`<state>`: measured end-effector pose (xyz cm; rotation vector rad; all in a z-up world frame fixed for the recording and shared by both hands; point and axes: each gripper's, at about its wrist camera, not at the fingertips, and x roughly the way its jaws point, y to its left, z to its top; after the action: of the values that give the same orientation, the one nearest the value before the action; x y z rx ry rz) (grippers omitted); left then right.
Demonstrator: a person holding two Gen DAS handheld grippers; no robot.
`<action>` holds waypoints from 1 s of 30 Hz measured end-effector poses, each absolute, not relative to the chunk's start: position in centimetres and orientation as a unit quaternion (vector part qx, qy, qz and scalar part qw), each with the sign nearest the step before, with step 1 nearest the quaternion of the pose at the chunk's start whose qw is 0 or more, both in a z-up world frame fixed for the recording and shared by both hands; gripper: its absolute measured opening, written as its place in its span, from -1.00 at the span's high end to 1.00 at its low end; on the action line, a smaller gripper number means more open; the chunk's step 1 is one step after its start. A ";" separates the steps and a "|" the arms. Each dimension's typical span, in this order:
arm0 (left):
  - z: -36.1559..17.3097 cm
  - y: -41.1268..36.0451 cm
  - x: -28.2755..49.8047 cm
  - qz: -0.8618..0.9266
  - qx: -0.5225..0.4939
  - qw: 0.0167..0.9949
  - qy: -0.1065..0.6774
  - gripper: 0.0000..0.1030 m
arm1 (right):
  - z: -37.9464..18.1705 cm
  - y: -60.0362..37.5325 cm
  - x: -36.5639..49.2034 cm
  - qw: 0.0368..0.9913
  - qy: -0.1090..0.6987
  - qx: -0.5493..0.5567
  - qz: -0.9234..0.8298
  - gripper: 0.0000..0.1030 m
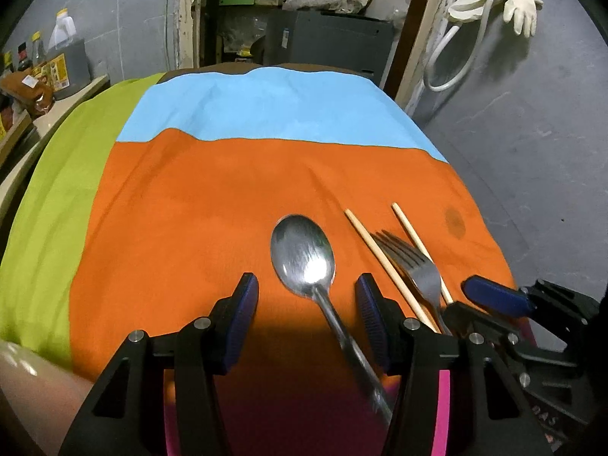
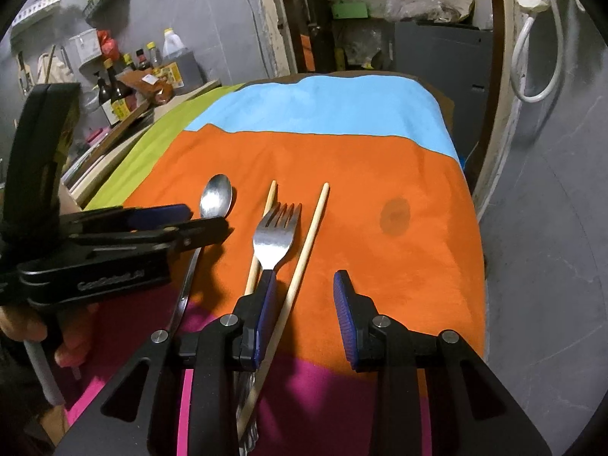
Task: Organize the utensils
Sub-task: 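Close the left tool on a metal spoon while the right tool closes on a chopstick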
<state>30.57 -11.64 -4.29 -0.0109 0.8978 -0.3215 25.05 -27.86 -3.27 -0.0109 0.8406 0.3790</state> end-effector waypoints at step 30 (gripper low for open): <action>-3.1 -12.9 27.7 -0.213 0.034 0.901 0.376 0.41 | -3.4 -29.9 26.5 0.890 0.419 0.096 0.152 0.93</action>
<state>27.66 -12.89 -3.14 0.0701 0.7784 -0.4396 26.55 -29.89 -3.44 0.1989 0.8692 0.3156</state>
